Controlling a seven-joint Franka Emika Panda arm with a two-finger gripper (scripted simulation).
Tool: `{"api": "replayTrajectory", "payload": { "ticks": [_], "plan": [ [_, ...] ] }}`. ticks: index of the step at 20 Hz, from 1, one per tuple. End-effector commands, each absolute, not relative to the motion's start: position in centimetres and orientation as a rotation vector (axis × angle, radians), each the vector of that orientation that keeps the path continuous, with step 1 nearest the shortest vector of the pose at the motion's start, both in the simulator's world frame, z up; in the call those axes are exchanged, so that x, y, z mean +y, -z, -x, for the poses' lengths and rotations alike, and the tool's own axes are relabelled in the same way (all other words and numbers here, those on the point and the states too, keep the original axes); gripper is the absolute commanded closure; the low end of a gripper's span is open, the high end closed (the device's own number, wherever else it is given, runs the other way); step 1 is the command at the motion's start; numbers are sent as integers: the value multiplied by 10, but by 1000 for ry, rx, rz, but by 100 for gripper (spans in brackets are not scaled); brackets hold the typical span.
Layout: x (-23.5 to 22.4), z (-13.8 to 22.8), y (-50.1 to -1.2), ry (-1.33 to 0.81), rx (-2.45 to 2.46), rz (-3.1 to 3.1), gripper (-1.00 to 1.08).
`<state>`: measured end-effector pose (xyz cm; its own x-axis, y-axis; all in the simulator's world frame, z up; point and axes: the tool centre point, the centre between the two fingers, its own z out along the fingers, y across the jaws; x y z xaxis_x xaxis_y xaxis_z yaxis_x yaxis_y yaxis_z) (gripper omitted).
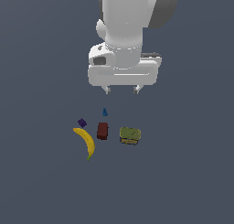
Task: Pick up a designated object from a clutter of objects.
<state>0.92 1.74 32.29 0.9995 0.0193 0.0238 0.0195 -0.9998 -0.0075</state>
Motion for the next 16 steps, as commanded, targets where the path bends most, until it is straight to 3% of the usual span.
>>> {"api": "replayTrajectory", "payload": {
  "ticks": [1,16],
  "plan": [
    [17,-9,-323,37,-30,3134,-92],
    [37,-6,-308,5,-125,3128,-92]
  ]
}}
